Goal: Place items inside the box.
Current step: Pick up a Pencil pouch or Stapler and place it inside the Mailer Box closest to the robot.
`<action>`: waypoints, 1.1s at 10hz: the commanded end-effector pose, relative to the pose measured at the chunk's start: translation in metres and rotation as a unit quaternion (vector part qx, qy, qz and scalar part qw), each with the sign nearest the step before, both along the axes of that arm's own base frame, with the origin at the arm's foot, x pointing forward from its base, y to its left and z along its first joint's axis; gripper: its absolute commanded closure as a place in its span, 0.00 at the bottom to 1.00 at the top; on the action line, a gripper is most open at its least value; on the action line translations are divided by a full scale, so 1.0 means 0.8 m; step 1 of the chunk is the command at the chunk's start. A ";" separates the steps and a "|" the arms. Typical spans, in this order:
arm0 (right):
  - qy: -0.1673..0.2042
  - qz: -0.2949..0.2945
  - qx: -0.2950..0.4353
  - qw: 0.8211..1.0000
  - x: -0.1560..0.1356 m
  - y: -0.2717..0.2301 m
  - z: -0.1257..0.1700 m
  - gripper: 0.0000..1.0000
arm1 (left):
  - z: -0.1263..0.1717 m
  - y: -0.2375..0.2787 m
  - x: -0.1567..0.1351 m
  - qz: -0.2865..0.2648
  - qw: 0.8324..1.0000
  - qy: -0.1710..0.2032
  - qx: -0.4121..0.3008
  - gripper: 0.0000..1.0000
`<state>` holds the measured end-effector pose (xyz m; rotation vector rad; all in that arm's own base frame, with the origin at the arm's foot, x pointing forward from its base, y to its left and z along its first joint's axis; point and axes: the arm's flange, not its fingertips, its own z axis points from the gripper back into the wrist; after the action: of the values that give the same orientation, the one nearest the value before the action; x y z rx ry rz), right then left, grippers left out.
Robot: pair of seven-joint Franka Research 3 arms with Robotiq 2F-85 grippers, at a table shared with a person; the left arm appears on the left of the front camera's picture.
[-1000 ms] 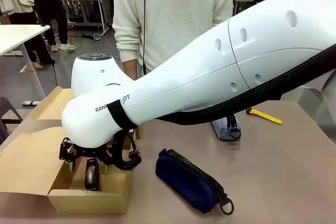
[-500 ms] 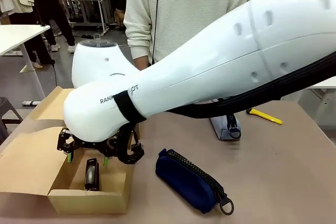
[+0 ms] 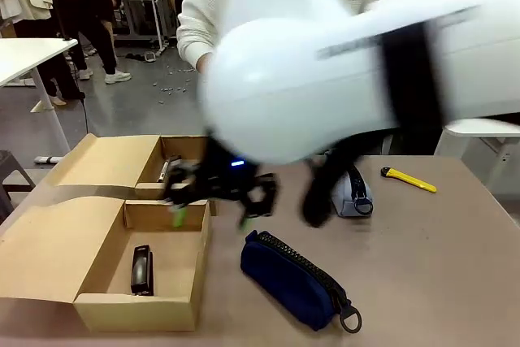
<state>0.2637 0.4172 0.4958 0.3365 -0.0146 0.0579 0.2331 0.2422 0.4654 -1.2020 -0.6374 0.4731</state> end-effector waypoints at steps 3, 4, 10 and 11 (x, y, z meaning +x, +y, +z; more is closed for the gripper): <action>-0.005 0.038 -0.025 0.999 -0.001 0.062 -0.013 0.00 | 0.000 -0.001 0.001 0.000 1.000 -0.016 -0.003 0.00; -0.005 0.015 -0.008 1.000 -0.010 0.005 -0.004 0.00 | 0.000 -0.001 0.001 0.000 1.000 -0.016 -0.003 0.00; 0.034 -0.128 0.260 0.956 -0.001 -0.337 0.112 0.00 | 0.000 -0.001 0.001 0.000 1.000 -0.016 -0.003 0.00; 0.060 -0.157 0.336 0.927 0.015 -0.415 0.104 0.00 | 0.000 -0.001 0.001 0.000 1.000 -0.016 -0.003 0.00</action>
<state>0.2543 0.1407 0.5969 0.8992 0.0239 -0.2132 0.2330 0.2424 0.4652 -1.2011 -0.6390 0.4718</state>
